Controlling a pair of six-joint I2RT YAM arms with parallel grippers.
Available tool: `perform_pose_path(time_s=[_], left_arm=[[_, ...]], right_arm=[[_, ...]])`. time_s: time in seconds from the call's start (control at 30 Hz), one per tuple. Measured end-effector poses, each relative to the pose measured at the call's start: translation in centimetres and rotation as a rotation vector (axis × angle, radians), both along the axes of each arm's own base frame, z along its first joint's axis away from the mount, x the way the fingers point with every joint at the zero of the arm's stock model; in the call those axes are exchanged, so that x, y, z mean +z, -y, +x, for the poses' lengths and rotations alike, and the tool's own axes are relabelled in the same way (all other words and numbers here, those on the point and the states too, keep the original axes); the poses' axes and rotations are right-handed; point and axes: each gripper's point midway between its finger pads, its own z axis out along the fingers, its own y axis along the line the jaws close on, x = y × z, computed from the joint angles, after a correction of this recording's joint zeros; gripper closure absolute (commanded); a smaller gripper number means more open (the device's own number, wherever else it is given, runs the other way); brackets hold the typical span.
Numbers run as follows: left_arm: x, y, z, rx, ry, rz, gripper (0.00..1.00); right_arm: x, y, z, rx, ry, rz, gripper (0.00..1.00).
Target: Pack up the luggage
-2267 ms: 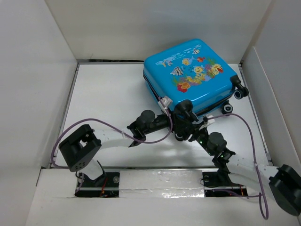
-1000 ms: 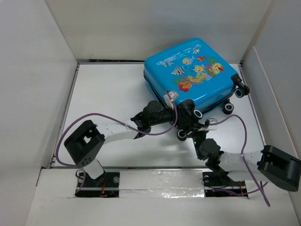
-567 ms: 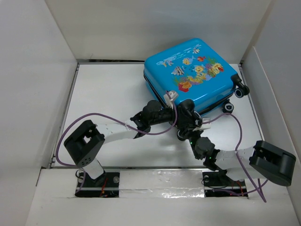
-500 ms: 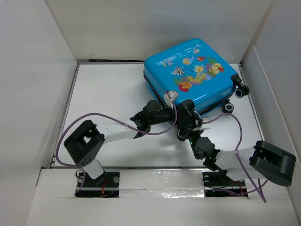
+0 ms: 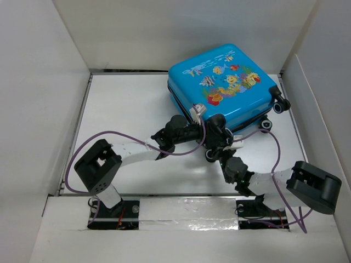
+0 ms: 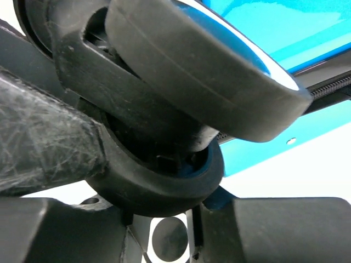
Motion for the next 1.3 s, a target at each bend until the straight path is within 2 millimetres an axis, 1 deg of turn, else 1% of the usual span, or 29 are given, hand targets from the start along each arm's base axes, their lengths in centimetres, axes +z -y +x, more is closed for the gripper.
perform_pose_path(time_s=[0.07,0.17,0.2,0.27,0.37,0.4,0.5,0.57,0.63,0.7,0.77,0.8,0.87,0.97,1.03,1.1,1.17,1.2,1.23,1.27,1.3], left_arm=[[0.0,0.0,0.1,0.002,-0.001,0.001,0.54],[0.0,-0.1,0.2,0.004,-0.003,0.005,0.54],[0.1,-0.1,0.2,0.004,-0.003,0.005,0.54],[0.1,0.0,0.4,0.006,-0.007,0.011,0.54],[0.0,0.1,0.7,-0.004,-0.020,0.021,0.54],[0.0,0.2,0.8,-0.011,-0.029,0.023,0.54],[0.1,0.6,0.9,-0.043,-0.061,0.016,0.54],[0.3,0.9,0.6,-0.076,-0.089,0.016,0.53],[0.4,1.2,0.3,-0.108,-0.123,0.030,0.52],[0.9,1.7,0.3,-0.143,-0.131,0.034,0.52],[1.2,2.0,0.6,-0.156,-0.139,0.029,0.51],[1.5,2.2,0.8,-0.158,-0.137,0.022,0.51],[2.2,2.3,1.0,-0.162,-0.129,0.010,0.50],[2.6,2.4,0.9,-0.170,-0.124,-0.002,0.50],[2.7,2.4,0.9,-0.169,-0.125,-0.002,0.50],[2.6,2.4,1.1,-0.157,-0.125,0.002,0.50],[2.7,2.3,1.2,-0.148,-0.122,0.003,0.47],[2.9,2.2,1.3,-0.142,-0.118,0.002,0.45],[3.1,2.0,1.2,-0.136,-0.109,0.000,0.42],[3.4,1.8,1.3,-0.125,-0.095,-0.001,0.39],[3.8,1.5,1.4,-0.110,-0.075,-0.004,0.34]], right_arm=[[-0.1,0.0,0.0,-0.002,-0.002,-0.003,0.80],[-0.1,0.0,0.2,-0.006,0.004,-0.002,0.90],[-0.2,-0.1,0.3,-0.005,0.007,0.001,0.95],[-0.1,-0.2,0.4,-0.005,0.015,0.008,1.00],[-0.3,-0.6,0.5,0.002,0.018,0.006,1.00],[-0.3,-1.0,0.3,0.012,0.020,0.003,1.00],[-0.1,-3.4,-0.3,0.062,0.029,-0.009,1.00],[0.0,-4.2,-0.6,0.058,0.034,-0.020,1.00],[-0.2,-4.5,-0.8,0.040,0.034,-0.034,1.00],[-0.4,-7.2,-2.1,0.126,0.033,-0.035,1.00],[0.1,-10.0,-3.3,0.203,0.046,-0.023,1.00],[0.2,-11.1,-3.5,0.228,0.049,-0.028,1.00],[0.1,-12.3,-3.3,0.239,0.053,-0.044,1.00],[-0.3,-13.5,-2.5,0.229,0.059,-0.078,1.00],[-0.5,-14.0,-1.8,0.217,0.060,-0.090,1.00],[-0.6,-13.8,-1.5,0.209,0.061,-0.100,1.00],[-0.8,-13.4,-1.7,0.204,0.058,-0.106,1.00],[-1.0,-12.9,-2.1,0.207,0.053,-0.111,0.97],[-1.4,-12.2,-2.7,0.209,0.046,-0.119,0.92],[-1.8,-11.2,-3.5,0.217,0.037,-0.126,0.84],[-2.2,-10.2,-4.4,0.224,0.028,-0.128,0.72]])
